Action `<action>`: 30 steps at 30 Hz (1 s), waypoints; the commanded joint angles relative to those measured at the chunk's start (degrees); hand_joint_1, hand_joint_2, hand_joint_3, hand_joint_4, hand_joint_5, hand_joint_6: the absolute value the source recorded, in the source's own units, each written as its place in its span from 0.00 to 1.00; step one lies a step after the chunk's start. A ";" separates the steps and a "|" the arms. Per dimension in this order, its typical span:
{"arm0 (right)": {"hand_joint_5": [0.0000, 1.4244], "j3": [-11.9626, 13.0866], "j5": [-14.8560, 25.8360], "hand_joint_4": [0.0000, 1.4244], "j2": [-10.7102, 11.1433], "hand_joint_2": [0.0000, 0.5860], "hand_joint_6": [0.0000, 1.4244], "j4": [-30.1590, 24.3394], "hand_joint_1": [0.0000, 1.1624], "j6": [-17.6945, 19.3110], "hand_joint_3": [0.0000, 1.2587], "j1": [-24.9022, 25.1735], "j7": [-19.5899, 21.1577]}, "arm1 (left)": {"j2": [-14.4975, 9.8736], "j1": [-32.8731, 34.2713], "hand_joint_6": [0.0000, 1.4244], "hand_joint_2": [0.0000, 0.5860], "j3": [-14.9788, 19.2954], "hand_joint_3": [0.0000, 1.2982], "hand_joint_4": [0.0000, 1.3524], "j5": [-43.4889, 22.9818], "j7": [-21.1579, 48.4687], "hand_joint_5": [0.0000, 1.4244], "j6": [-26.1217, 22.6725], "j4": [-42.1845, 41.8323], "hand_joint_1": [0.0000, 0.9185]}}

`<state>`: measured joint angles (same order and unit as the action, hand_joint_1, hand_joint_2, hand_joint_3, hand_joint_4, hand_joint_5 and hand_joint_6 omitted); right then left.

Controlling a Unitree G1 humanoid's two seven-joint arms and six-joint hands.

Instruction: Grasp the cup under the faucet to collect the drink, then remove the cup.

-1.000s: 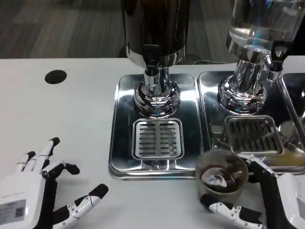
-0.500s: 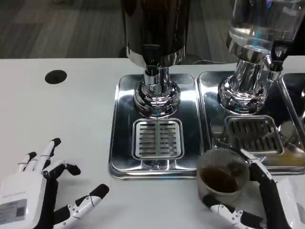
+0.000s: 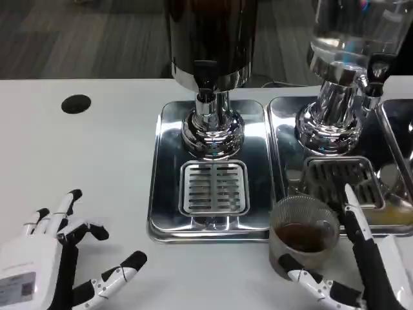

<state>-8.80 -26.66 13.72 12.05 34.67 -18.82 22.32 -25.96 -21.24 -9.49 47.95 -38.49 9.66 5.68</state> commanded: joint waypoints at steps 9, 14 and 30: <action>0.02 6.96 5.84 0.00 -1.48 0.36 0.06 -12.95 0.43 0.57 0.00 -7.08 -2.82 | 0.04 -0.22 0.11 0.21 0.19 0.46 0.09 0.26 -0.37 0.16 0.49 -0.48 0.00; 0.00 11.78 0.58 0.00 -4.08 0.71 0.03 -19.97 0.32 -9.85 0.04 -5.55 -1.89 | 0.26 -0.65 0.11 0.21 0.27 0.39 0.07 0.63 -0.44 0.16 0.33 -2.16 0.00; 0.00 4.51 -28.82 0.00 6.92 1.00 0.00 -2.13 0.00 -33.33 0.11 7.12 8.95 | 2.05 -1.18 0.08 0.26 -1.32 0.19 0.00 3.19 -0.20 0.10 -0.70 -3.62 0.00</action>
<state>-3.62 -55.02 19.21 8.58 1.81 -12.32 29.01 -24.18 -22.25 -10.33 50.25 -38.70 9.63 1.93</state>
